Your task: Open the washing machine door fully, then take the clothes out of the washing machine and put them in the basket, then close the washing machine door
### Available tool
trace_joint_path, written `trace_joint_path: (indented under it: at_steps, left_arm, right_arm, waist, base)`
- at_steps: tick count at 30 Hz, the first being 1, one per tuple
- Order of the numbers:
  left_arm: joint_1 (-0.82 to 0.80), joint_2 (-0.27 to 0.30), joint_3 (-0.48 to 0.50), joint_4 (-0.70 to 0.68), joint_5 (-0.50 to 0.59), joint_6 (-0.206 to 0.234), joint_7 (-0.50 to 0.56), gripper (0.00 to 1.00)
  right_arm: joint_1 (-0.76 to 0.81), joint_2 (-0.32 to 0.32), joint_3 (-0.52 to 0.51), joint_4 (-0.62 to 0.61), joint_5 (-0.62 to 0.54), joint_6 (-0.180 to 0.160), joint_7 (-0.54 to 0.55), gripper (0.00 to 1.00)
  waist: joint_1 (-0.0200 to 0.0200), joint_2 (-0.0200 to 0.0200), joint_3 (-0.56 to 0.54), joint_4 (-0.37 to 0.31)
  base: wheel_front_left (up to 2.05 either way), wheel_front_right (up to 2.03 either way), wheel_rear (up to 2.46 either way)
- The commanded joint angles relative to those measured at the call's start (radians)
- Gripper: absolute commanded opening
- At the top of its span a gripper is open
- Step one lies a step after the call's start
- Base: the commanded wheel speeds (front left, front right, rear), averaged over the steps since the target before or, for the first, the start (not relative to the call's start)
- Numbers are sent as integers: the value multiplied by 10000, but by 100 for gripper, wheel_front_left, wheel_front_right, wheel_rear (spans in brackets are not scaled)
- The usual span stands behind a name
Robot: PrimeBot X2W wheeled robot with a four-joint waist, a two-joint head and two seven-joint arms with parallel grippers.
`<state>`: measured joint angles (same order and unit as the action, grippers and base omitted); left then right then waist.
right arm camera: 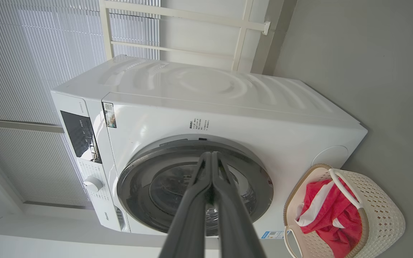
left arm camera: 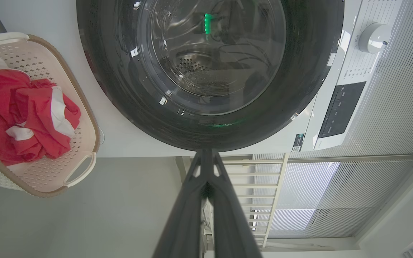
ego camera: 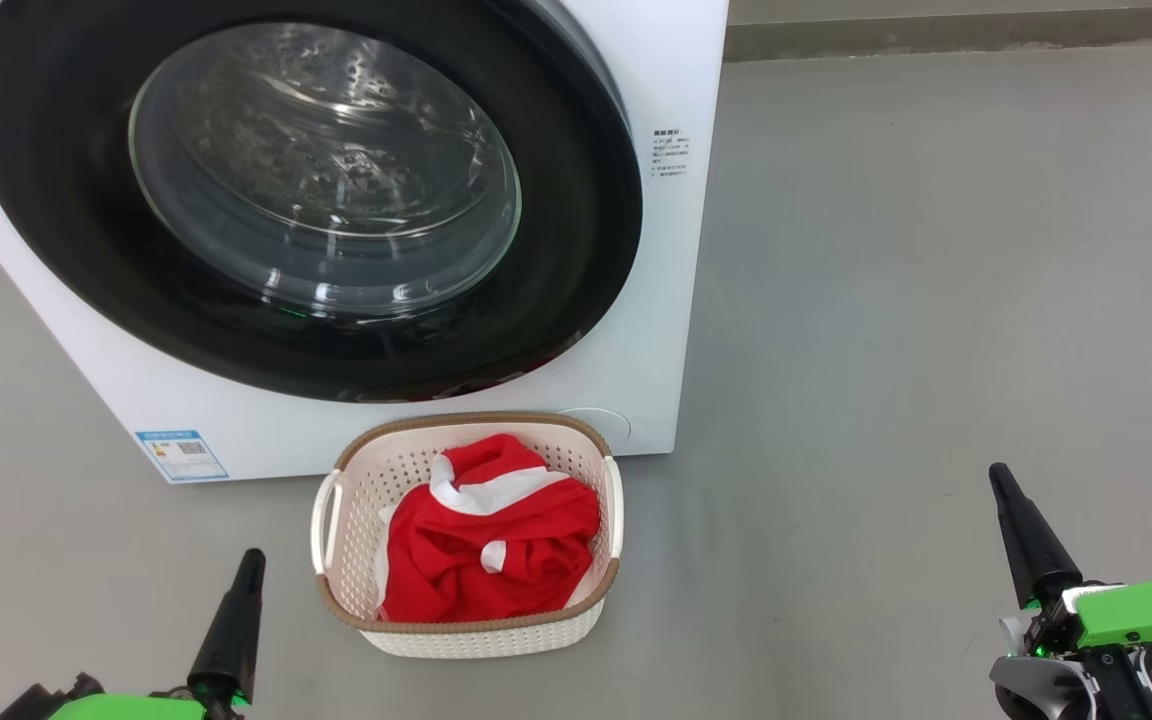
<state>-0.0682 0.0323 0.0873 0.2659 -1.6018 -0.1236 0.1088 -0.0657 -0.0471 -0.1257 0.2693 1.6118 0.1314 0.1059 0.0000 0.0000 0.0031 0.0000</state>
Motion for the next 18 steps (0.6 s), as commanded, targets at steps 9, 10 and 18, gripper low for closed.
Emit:
trace_joint_path:
  at_steps: [9,10,18]
  left_arm:
    - [-398,179,264,-207,-69,-71,44,0]
    - [-398,179,264,-207,-69,-71,44,0]
    - [-398,179,264,-207,-69,-71,43,0]
  right_arm:
    - [-421,-49,133,-246,-20,-7,61,0]
    - [-421,-49,133,-246,-20,-7,61,0]
    - [-421,-47,130,-246,-23,-7,64,0]
  waist:
    - [0,0,0,0]
    - [0,0,0,0]
    - [0,0,0,0]
  base:
    - [0,0,0]
    - [0,0,0]
    - [0,0,0]
